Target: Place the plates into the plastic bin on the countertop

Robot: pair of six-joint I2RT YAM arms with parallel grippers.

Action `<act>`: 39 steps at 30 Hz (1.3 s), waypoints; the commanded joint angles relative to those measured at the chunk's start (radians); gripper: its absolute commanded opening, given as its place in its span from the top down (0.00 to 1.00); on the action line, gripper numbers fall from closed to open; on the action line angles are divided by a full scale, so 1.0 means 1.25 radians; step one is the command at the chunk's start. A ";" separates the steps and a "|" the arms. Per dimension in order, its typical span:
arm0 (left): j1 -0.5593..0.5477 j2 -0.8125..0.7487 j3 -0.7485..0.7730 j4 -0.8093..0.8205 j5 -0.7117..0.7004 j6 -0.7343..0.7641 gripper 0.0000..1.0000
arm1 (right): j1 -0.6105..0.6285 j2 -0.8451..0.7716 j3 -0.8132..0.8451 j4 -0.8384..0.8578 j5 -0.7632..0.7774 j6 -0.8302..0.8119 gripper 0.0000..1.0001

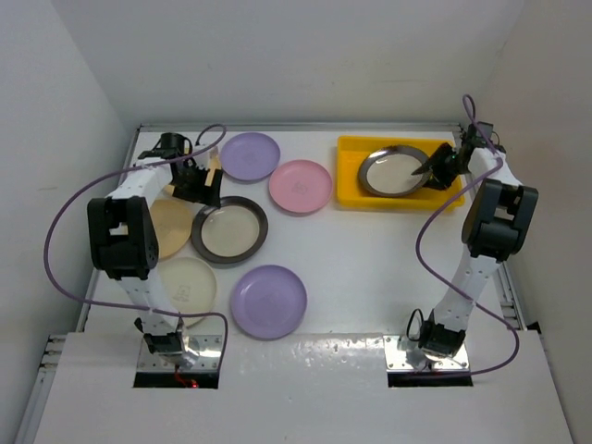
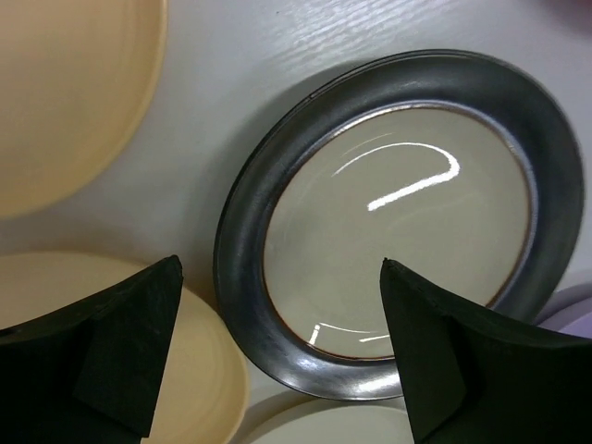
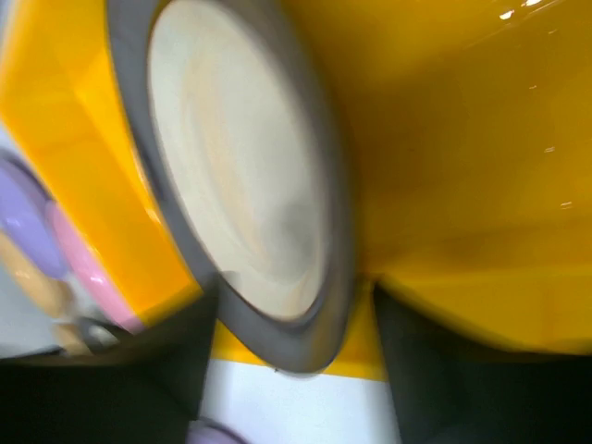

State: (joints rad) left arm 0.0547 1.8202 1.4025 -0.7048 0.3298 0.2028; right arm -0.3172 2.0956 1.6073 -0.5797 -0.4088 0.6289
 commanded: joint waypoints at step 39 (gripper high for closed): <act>-0.105 -0.111 0.381 -0.428 0.226 0.411 1.00 | 0.719 -0.055 0.127 0.261 -0.013 -0.227 0.15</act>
State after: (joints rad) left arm -0.0681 1.7168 1.8374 -1.1763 0.5293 0.6807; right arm 0.5934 2.0411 1.7546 -0.3866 -0.4202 0.3271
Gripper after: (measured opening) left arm 0.006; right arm 0.887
